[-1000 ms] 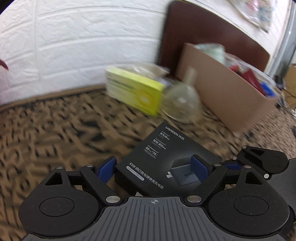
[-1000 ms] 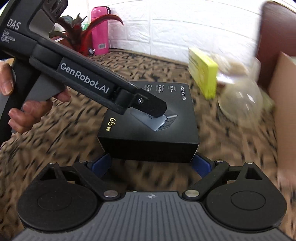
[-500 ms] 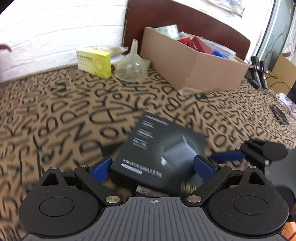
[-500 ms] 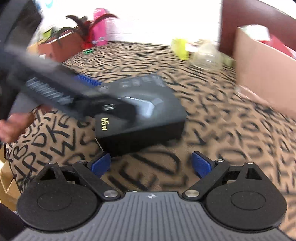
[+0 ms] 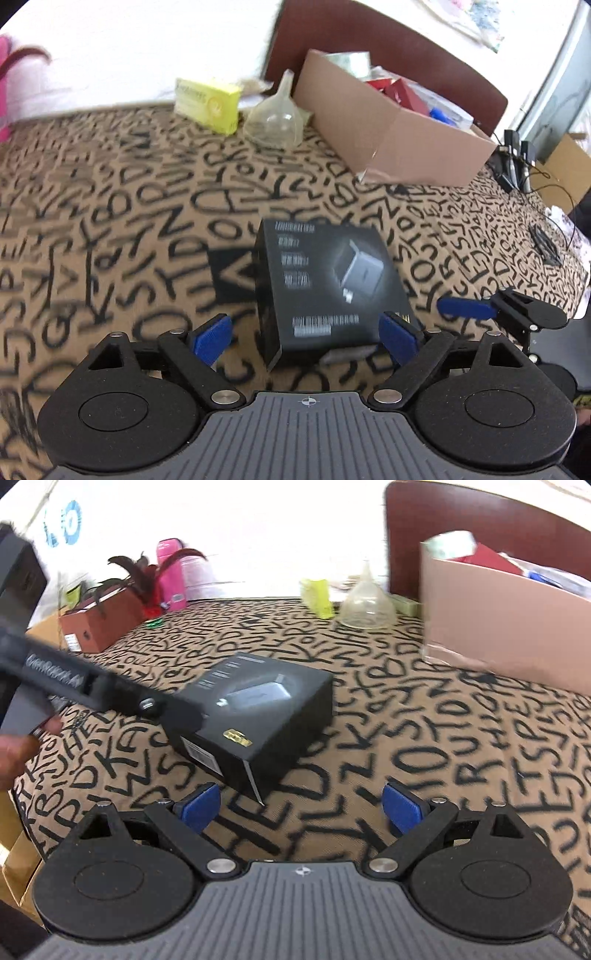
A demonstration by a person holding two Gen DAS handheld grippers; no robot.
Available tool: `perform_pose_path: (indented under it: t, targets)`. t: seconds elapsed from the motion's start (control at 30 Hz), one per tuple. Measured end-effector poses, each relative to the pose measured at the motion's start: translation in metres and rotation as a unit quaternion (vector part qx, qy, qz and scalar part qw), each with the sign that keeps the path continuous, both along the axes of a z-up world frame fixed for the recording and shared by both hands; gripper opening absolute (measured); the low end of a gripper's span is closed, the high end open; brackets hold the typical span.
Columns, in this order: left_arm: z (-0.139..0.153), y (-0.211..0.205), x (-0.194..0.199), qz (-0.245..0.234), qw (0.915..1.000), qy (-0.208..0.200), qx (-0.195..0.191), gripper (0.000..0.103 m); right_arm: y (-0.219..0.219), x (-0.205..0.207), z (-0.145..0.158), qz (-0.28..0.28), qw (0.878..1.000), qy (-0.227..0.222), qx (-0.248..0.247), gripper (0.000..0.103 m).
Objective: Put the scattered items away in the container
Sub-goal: 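Lift the black charger box with the left tool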
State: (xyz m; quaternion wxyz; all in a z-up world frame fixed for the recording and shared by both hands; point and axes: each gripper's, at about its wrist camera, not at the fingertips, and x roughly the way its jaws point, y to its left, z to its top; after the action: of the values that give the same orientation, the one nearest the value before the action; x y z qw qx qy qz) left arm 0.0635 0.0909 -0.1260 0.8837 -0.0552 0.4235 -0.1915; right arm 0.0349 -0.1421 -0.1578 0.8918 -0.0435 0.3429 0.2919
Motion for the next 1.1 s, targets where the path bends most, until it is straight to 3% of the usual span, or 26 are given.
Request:
perform_pose_path:
  t: [0.27,0.47,0.67,0.8,0.97,1.1]
  targets:
    - [-0.009,-0.007,0.039,-0.019,0.9989,0.030,-0.032,0.093,0.030,0.013,0.004,0.064,0.996,-0.051,-0.030,0.095]
    - [-0.018,0.001,0.045,-0.025,0.9970,0.036,-0.063,0.084,0.033,0.025,-0.006,0.084,0.996,-0.019,-0.017,0.087]
    - [-0.028,0.008,0.052,-0.026,0.9943,0.046,-0.093,0.089,0.033,0.029,-0.010,0.078,0.997,-0.006,-0.015,0.088]
    - [-0.027,0.005,0.049,-0.028,0.9955,0.035,-0.083,0.087,0.039,0.030,-0.012,0.075,0.997,-0.012,-0.033,0.089]
    - [-0.025,0.008,0.046,-0.019,0.9955,0.041,-0.084,0.087,0.042,0.019,-0.002,0.063,0.997,-0.010,-0.048,0.081]
    - [-0.023,-0.001,0.040,-0.012,0.9974,0.030,-0.064,0.088,0.041,0.022,-0.006,0.048,0.998,0.000,-0.032,0.083]
